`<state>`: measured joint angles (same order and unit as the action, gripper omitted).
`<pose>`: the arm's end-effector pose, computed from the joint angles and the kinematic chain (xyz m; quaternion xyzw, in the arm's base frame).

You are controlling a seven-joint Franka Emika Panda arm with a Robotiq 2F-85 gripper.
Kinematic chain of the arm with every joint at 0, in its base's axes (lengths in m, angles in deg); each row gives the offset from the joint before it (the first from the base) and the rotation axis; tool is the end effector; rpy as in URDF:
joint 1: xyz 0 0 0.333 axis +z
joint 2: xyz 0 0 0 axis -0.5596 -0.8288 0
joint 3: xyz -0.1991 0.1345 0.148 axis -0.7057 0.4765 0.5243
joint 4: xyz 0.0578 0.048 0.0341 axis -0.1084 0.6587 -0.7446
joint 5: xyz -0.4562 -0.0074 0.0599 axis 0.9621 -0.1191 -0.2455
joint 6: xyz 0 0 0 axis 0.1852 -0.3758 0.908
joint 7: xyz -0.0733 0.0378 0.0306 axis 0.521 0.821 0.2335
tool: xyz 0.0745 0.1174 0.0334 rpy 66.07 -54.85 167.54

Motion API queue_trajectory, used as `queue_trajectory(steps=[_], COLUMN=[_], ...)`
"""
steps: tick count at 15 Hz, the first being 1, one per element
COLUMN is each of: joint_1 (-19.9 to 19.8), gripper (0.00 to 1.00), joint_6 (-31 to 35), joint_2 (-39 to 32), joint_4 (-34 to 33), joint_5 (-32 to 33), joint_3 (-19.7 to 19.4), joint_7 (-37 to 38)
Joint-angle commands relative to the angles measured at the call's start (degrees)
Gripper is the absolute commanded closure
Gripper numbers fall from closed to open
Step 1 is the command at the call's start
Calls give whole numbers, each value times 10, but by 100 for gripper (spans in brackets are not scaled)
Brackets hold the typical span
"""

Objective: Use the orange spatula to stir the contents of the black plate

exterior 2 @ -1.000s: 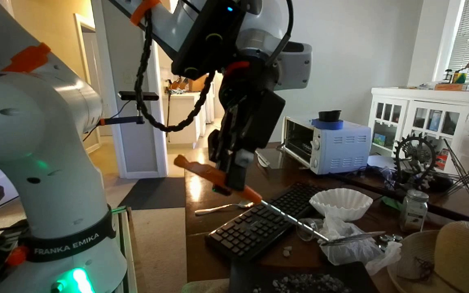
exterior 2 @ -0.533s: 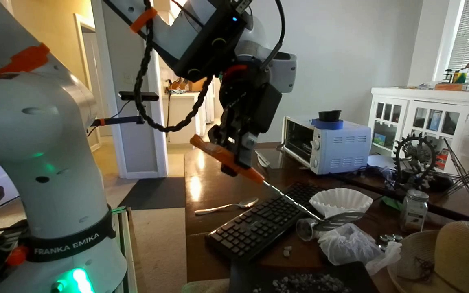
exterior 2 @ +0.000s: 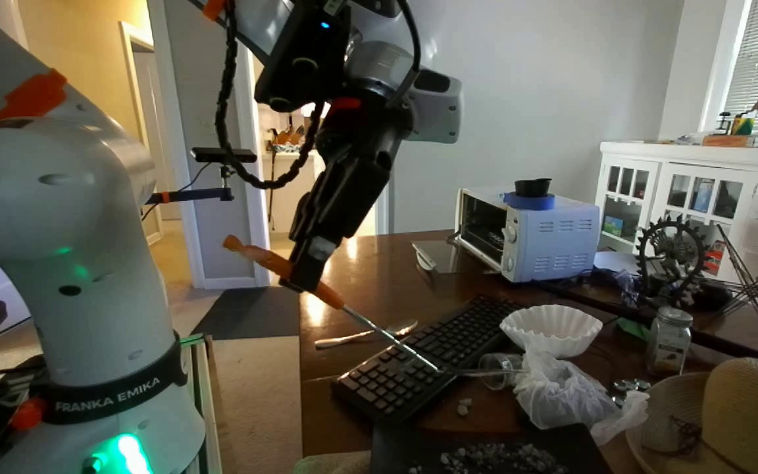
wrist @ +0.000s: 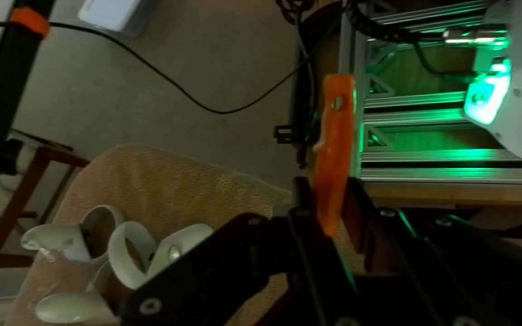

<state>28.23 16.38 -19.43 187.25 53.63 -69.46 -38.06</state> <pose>0.3105 -0.1523 0.3092 0.9331 -0.0115 -0.2909 0.2110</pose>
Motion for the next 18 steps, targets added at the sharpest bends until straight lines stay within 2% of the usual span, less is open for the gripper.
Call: queue_trajectory(steps=[1,5,9,14,18], joint_1=[8,22,64,141,154], gripper=[95,95,95,95,95], joint_6=[-26,-20,-5,21,115], joint_2=[77,154,191,146,78], joint_4=[7,9,8,-1,3], joint_5=[-100,-197,-279,-371,-441], joint_3=[-8,7,47,125,211], joint_7=[-17,-15,-8,0,103])
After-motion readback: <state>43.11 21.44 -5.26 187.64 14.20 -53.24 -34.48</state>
